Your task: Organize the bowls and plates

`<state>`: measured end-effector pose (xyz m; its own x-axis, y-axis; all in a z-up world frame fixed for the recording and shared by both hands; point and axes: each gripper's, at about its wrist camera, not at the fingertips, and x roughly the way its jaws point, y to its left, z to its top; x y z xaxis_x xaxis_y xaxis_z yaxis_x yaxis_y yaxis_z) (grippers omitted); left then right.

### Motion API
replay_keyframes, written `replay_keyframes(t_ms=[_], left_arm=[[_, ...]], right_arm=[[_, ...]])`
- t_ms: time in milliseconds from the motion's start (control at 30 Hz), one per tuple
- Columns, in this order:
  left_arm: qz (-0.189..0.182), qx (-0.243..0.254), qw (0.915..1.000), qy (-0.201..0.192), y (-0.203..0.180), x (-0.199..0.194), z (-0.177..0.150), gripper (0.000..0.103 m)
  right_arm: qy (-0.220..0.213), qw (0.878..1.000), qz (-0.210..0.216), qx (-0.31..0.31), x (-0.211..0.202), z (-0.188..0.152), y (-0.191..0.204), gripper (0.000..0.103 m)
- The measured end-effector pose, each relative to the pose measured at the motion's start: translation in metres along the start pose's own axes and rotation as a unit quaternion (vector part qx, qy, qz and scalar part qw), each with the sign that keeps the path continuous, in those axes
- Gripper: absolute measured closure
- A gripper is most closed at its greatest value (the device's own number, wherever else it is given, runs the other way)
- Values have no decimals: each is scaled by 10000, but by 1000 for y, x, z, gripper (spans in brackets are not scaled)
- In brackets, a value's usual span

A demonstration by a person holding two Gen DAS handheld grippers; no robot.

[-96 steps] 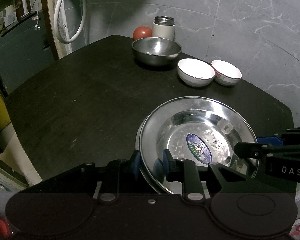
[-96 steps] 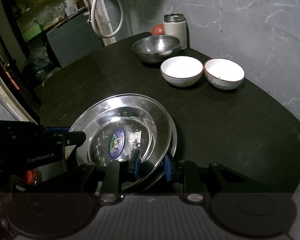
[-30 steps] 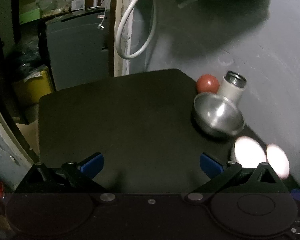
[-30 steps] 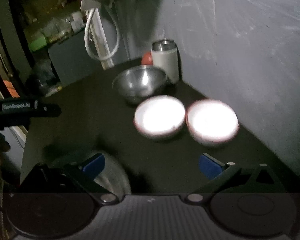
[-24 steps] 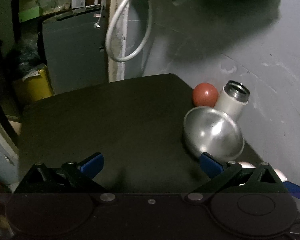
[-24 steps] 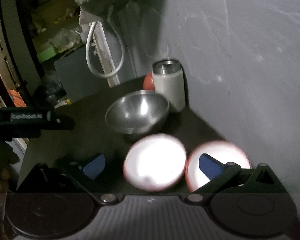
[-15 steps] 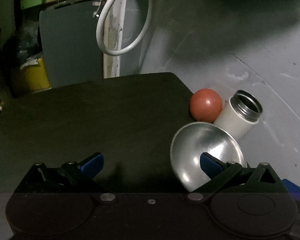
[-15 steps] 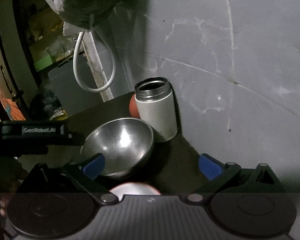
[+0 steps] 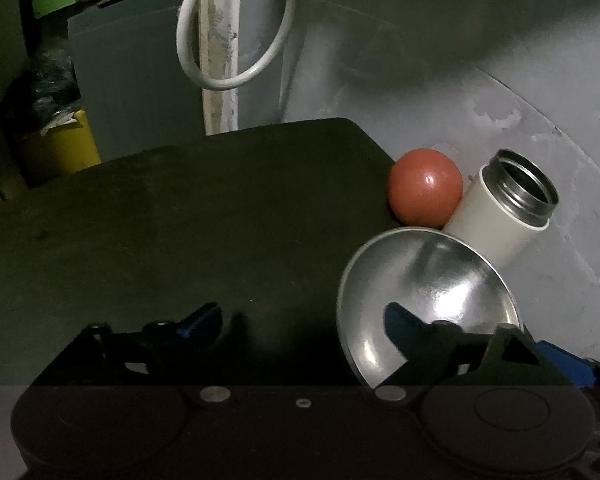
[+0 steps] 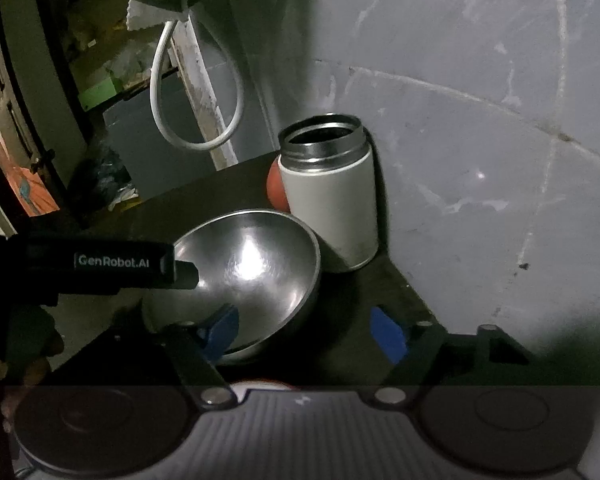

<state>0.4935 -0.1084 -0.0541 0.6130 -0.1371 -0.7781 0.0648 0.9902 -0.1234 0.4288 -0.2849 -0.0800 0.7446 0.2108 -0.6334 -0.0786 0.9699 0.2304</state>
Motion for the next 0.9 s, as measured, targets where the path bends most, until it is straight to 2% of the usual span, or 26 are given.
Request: replay_keyframes(t_ms=[133,233,300,367,433,500,667,900], left_arm=[[-58,25,10000,65,-2,3,0,36],[-176,25,9997,156,-2,7,-1,60],[-263,-2,9995,184,-3,9,-2,65],[-371,10,9992,159,-5,8,-3,80],[-427,82,9990,143,-9,7,-6,88],[-379,146,9991,112,-11,4,-8,88],[-423,-5,9991,-19,-9,-15,-8,88],[-442,180,9971,-592,-20,-79,-10,88]], right_arm=[[73,9999,121,26,3,2,-2,38],[99,9997,225,37,5,2,-3,49],[106,9995,295,47,7,3,-3,63],[111,9994,327,41,8,4,-2,66],[107,9994,316,16,8,5,-1,68],[105,9995,290,22,7,5,-1,73],[-26,9994,345,-5,-8,5,1,75],[-433,9983,380,17,-62,4,8,75]])
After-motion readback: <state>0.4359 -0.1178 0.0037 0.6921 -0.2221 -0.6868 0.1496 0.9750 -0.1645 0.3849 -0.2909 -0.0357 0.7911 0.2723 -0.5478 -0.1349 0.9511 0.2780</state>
